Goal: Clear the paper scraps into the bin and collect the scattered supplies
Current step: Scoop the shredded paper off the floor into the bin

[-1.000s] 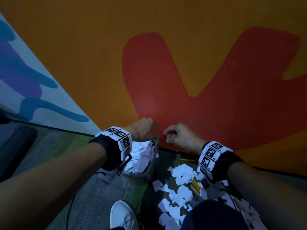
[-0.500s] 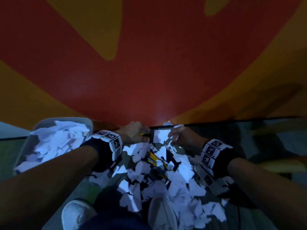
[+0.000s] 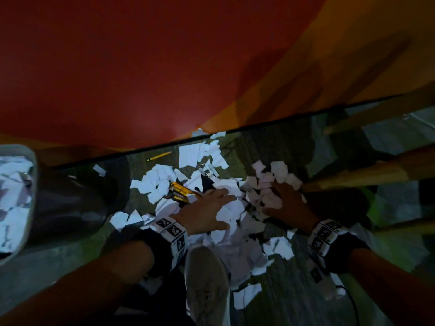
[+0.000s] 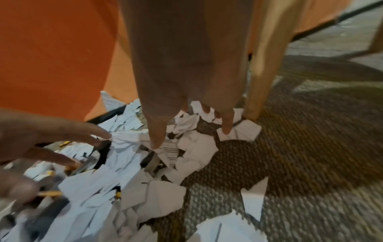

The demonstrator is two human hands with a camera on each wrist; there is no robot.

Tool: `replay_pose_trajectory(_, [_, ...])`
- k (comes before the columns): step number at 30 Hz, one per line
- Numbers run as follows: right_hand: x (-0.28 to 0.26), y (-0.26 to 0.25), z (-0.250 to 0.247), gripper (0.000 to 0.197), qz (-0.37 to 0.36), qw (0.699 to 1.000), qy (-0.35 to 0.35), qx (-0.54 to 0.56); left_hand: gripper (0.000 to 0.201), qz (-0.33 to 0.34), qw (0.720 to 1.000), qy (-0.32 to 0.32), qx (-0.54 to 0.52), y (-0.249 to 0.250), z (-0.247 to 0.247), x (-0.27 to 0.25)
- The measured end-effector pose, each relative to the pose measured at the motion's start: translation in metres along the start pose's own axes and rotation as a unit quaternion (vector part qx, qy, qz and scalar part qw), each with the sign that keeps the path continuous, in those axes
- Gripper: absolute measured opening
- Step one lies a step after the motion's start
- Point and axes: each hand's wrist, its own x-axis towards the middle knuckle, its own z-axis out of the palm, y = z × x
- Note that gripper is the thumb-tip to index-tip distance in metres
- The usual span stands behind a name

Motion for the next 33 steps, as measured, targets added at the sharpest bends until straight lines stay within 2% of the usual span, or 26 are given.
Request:
replay_pose_trajectory(3, [0.009,0.016,0.01,0.12,0.064,0.998,-0.006,-0.03,0.091,0.003,0.998,-0.022,0.058,0.004,0.013,0.008])
replay_pose_trajectory(5, [0.016,0.021,0.015,0.126,0.081,0.996,-0.019,-0.026,0.092,0.003,0.993,-0.03,0.117,0.006,0.023,0.013])
replay_pose_trajectory(8, [0.018,0.019,0.028,0.128,0.076,0.996,-0.031,-0.033,0.089,0.014,0.977,0.003,0.214,0.011,0.039,0.019])
replay_pose_trajectory(11, [0.018,0.016,0.047,0.105,0.062,0.996,-0.029,-0.049,0.072,0.007,0.964,0.049,0.26,0.017,0.045,0.024])
replay_pose_trajectory(14, [0.016,0.01,0.057,0.079,0.063,0.998,0.013,-0.025,0.047,0.01,0.967,0.084,0.242,0.016,0.042,0.026])
replay_pose_trajectory(18, [0.02,0.014,0.062,0.04,0.033,0.998,0.055,0.005,0.039,0.025,0.979,0.092,0.178,0.0,0.04,0.033])
replay_pose_trajectory(19, [0.022,0.016,0.061,0.036,0.027,0.998,0.059,0.024,0.039,0.027,0.983,0.097,0.152,-0.002,0.039,0.035])
replay_pose_trajectory(23, [0.027,0.018,0.041,0.041,0.024,0.991,0.097,0.091,0.024,0.033,0.986,0.157,0.036,0.007,0.024,0.04])
replay_pose_trajectory(27, [0.04,0.013,0.013,0.023,-0.02,0.983,0.158,0.086,0.022,0.037,0.971,0.231,-0.048,0.01,-0.006,0.05])
replay_pose_trajectory(29, [0.053,0.013,0.004,0.028,-0.013,0.987,0.145,0.062,0.024,0.03,0.969,0.239,-0.044,0.009,-0.017,0.059])
replay_pose_trajectory(32, [0.074,0.007,-0.003,0.08,0.014,0.999,0.018,0.036,0.028,0.004,0.975,0.22,-0.037,0.001,-0.026,0.076])
replay_pose_trajectory(33, [0.08,0.004,-0.001,0.089,0.023,1.0,-0.011,-0.004,0.032,0.006,0.976,0.213,-0.036,-0.003,-0.025,0.081])
